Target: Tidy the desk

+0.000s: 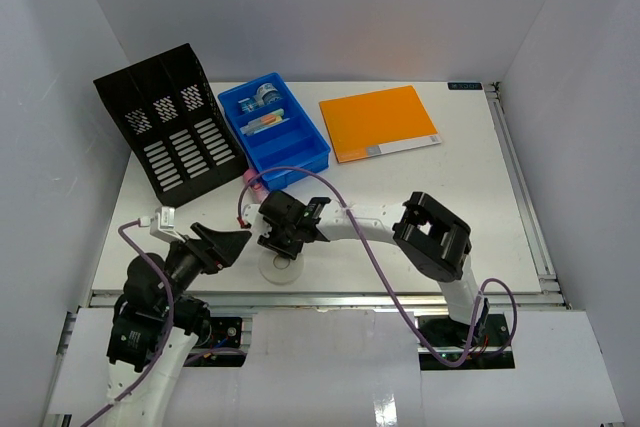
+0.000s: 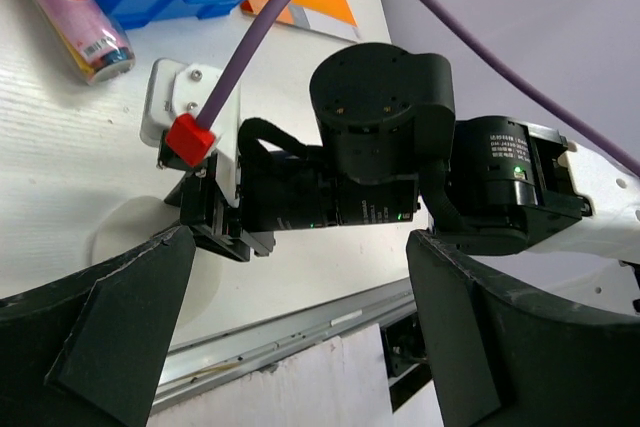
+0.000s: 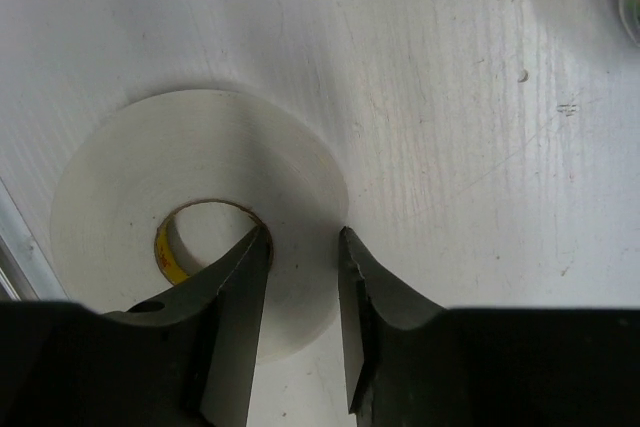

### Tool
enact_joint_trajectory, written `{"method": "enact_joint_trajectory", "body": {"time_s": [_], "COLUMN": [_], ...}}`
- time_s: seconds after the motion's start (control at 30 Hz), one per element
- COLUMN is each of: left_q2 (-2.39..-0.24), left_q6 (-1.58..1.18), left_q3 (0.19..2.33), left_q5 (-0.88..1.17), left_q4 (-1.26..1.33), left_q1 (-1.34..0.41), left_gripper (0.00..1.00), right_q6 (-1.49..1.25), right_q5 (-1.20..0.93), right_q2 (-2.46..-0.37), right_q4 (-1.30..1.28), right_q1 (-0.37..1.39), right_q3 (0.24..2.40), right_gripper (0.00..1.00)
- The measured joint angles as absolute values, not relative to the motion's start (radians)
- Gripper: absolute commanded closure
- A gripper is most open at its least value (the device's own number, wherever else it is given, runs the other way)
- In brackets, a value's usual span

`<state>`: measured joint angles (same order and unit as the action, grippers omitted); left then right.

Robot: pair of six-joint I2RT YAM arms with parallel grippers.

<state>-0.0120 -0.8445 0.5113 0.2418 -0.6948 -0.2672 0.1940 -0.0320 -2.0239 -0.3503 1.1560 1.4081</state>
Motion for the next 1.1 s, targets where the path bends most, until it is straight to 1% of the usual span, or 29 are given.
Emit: {"method": "enact_joint_trajectory", "body": {"time_s": [0.07, 0.2, 0.3, 0.47, 0.57, 0.73, 0.93, 1.1], "left_q2": [-0.015, -0.043, -0.087, -0.214, -0.253, -0.371, -0.565, -0.695], "left_q6": [-0.859, -0.884, -0.901, -0.927, -0.943, -0.974, -1.012, -1.026], "left_q3": [0.499, 0.475, 0.455, 0.392, 0.363, 0.309, 0.283, 0.283], "left_q5": [0.258, 0.283, 0.306, 0.358, 0.382, 0.436, 0.505, 0.54], "left_q4": [-0.689, -0.672, -0.652, -0.583, -0.543, -0.399, -0.204, -0.081], "left_q1": [-0.267, -0.267, -0.267, -0.267, -0.267, -0.267, -0.267, -0.269], "left_gripper": [0.02, 0.02, 0.02, 0.02, 0.02, 0.02, 0.03, 0.1], "right_q6": [0.197, 0.209, 0.219, 0.23, 0.236, 0.24, 0.24, 0.24], "right_q5": [-0.046, -0.072, -0.088, -0.102, -0.108, -0.112, -0.105, -0.104], "right_q2": [-2.014, -1.981, -1.942, -1.805, -1.73, -1.641, -1.606, -1.605], "right_q4": [-0.347, -0.365, -0.371, -0.389, -0.383, -0.372, -0.365, -0.364], "right_q1": [1.145, 1.116, 1.085, 1.038, 1.01, 0.957, 0.934, 0.934], "right_q3": [1.396, 1.359, 1.316, 1.227, 1.204, 1.183, 1.181, 1.181], "right_gripper": [0.76, 0.78, 0.78, 0.78, 0.78, 0.78, 0.78, 0.78]}}
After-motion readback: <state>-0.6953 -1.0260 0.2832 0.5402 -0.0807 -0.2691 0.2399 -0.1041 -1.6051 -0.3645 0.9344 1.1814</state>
